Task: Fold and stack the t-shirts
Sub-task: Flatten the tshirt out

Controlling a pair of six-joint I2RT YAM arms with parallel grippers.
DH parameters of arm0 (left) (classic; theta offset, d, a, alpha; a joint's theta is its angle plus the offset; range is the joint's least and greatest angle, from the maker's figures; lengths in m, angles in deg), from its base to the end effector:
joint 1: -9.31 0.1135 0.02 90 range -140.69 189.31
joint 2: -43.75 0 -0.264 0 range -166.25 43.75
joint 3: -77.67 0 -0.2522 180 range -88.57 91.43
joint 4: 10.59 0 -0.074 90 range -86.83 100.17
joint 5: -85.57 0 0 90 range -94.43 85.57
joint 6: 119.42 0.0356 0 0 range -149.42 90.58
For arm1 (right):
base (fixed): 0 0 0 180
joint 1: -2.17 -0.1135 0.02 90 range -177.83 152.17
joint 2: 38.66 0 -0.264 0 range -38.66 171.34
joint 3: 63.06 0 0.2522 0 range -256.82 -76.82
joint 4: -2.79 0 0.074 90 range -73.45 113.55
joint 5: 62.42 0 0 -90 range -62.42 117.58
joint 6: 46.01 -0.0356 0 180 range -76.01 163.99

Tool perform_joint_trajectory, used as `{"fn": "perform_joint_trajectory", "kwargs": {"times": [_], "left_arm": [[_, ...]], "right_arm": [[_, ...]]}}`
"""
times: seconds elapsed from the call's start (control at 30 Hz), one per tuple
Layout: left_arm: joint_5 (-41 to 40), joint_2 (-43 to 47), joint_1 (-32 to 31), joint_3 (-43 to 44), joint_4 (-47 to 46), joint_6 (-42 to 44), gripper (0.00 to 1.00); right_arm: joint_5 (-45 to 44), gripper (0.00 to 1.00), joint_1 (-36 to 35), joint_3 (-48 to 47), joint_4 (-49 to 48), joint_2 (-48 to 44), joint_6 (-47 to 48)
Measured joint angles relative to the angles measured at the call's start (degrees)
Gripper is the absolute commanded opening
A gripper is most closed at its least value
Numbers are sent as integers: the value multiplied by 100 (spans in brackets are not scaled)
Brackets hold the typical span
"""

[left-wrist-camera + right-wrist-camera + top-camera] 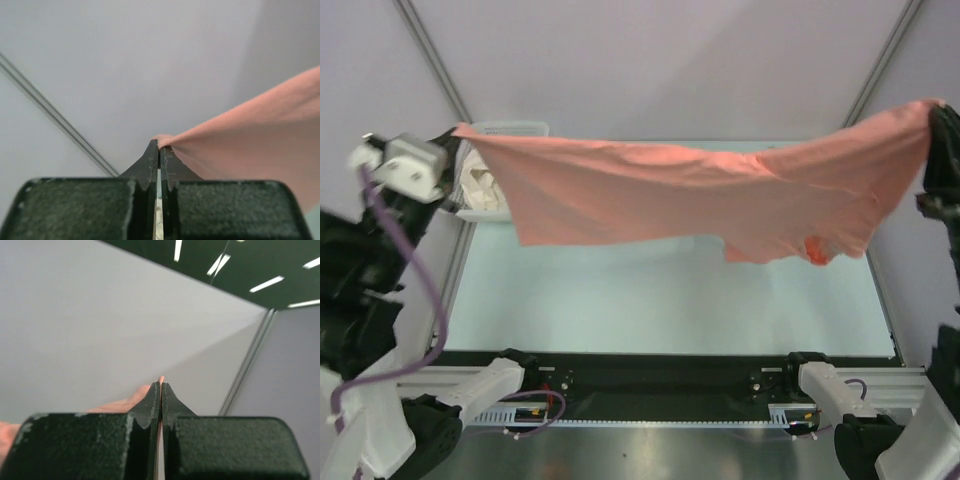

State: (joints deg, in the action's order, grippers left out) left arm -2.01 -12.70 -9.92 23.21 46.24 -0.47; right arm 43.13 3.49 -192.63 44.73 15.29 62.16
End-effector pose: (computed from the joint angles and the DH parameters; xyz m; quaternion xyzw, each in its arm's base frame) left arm 0.0667 -0.0249 0.5924 0.2711 0.5661 0.0527 0.7767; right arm 0.0176 0.0091 0.6313 -0.1865 0.4451 -0.0849 0.8717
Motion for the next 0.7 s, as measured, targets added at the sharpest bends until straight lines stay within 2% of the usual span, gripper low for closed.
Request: {"fn": "perform_joint_trajectory", "kwargs": {"times": [0.17, 0.33, 0.47, 0.7], "left_arm": [[260, 372, 291, 879, 81, 2, 1], [317, 557, 387, 920, 79, 26, 1], [208, 562, 389, 166, 22, 111, 0], [-59, 361, 400, -1974, -140, 317, 0]], "right_arm": [[-138, 0, 0, -979, 345, -142, 61], [-160, 0, 0, -1193, 444, -35, 203], [-109, 0, 0, -378, 155, -20, 317], [181, 0, -4, 1805, -538, 446, 330]]}}
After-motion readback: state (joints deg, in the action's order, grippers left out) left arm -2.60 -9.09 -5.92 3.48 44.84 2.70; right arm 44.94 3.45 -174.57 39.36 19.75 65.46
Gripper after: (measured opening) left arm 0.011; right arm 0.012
